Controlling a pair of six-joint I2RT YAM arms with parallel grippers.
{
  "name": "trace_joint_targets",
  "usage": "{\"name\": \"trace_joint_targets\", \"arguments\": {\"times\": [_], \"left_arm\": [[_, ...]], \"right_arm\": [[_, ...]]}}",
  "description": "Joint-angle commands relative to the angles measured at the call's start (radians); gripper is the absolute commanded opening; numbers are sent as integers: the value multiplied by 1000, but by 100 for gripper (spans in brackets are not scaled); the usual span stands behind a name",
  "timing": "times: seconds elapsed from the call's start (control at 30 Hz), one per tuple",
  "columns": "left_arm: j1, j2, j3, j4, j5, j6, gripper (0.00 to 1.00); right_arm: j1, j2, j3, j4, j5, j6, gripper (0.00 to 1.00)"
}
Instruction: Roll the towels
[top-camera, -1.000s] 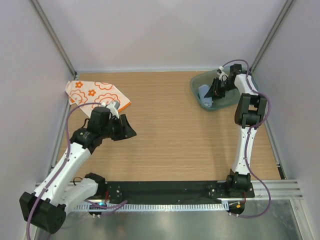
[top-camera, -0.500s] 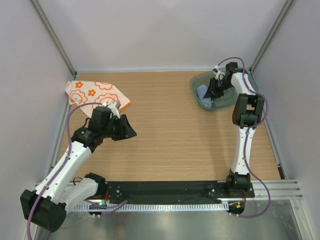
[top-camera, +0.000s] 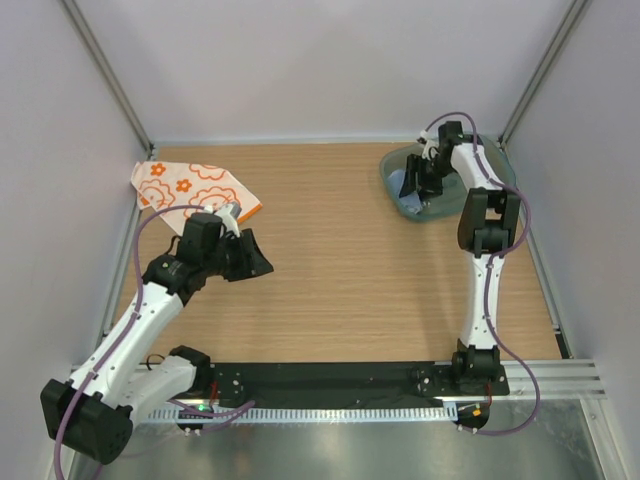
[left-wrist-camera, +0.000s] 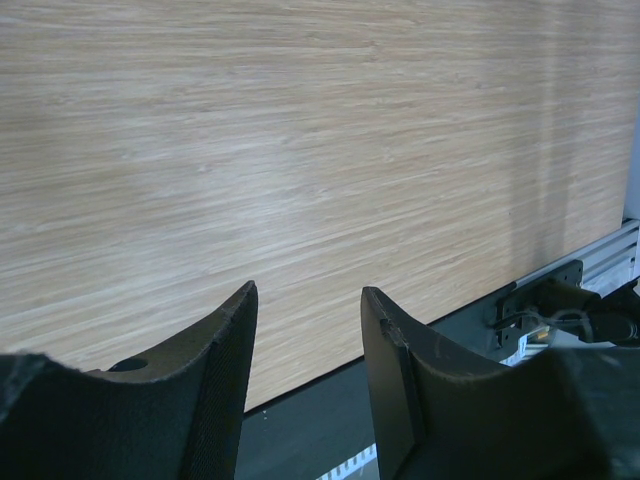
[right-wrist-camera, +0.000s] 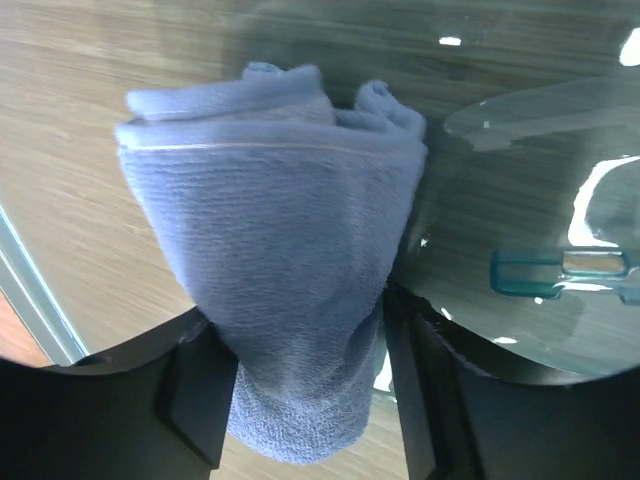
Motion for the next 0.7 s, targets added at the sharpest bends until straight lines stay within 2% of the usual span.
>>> {"name": "trace_joint_targets", "arguments": {"times": [0.0,0.03,0.07,0.17,0.37,0.47,0.53,0.67], "left_arm": [[-4,-14,3,3,20,22,47],[-2,-17,3,3,20,22,47],[-2,-16,3,3,18,22,47],[-4,-16,1,3,18,22,47],[-2,-17,1,4,18,22,47],[-4,-17,1,3,15,22,47],[-2,-17,1,3,15,22,47],[-2,-17,1,3,15,22,47]], "right_arm": [[10,-37,-15,-8,182,0,66],[10,-57,-12,-11,190,0,68],[10,-68,-9,-10,192,0,79],[10,-106,16,-17,228,32,86],[10,-139,85,-57,250,47,91],[10,-148,92,-66,244,55,93],[10,-158,85,-60,227,57,98],[10,-177,79,-53,204,66,100]]}}
